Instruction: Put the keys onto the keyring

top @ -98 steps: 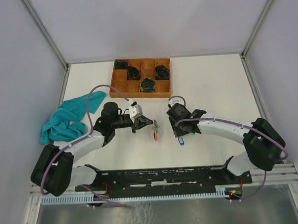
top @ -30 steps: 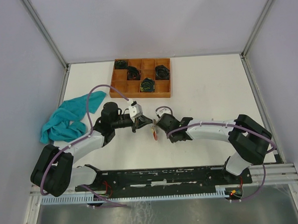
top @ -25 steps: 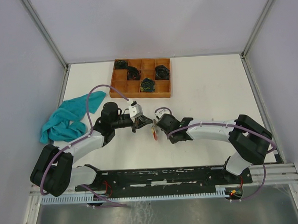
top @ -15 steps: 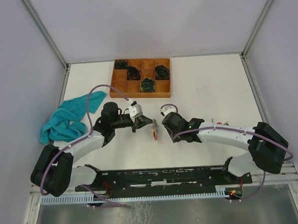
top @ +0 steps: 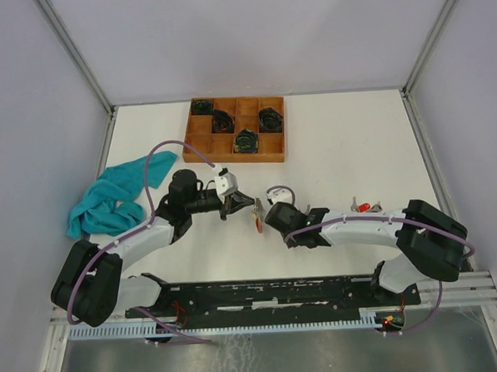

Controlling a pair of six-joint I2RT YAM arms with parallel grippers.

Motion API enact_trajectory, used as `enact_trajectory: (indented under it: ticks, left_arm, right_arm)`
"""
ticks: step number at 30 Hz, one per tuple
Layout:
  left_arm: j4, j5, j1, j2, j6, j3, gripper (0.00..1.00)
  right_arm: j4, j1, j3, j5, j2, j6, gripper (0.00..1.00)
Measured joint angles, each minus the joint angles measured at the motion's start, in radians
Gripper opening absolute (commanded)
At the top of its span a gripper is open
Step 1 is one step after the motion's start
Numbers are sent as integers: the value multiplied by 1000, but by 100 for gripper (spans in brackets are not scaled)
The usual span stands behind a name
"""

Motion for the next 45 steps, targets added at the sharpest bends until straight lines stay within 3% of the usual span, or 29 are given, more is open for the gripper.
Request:
enact_trajectory:
  ticks: [14, 27, 32, 45]
  left_arm:
    - [0, 0, 0, 0, 0, 0, 3]
    - [0, 0, 0, 0, 0, 0, 3]
    - [0, 0, 0, 0, 0, 0, 3]
    - [0, 0, 0, 0, 0, 0, 3]
  right_arm:
    - [22, 10, 28, 85, 74, 8, 37]
    - [32, 10, 37, 91, 88, 27, 18]
    - [21, 10, 37, 95, 68, 26, 1]
    - [-97, -59, 57, -19, -97, -14, 1]
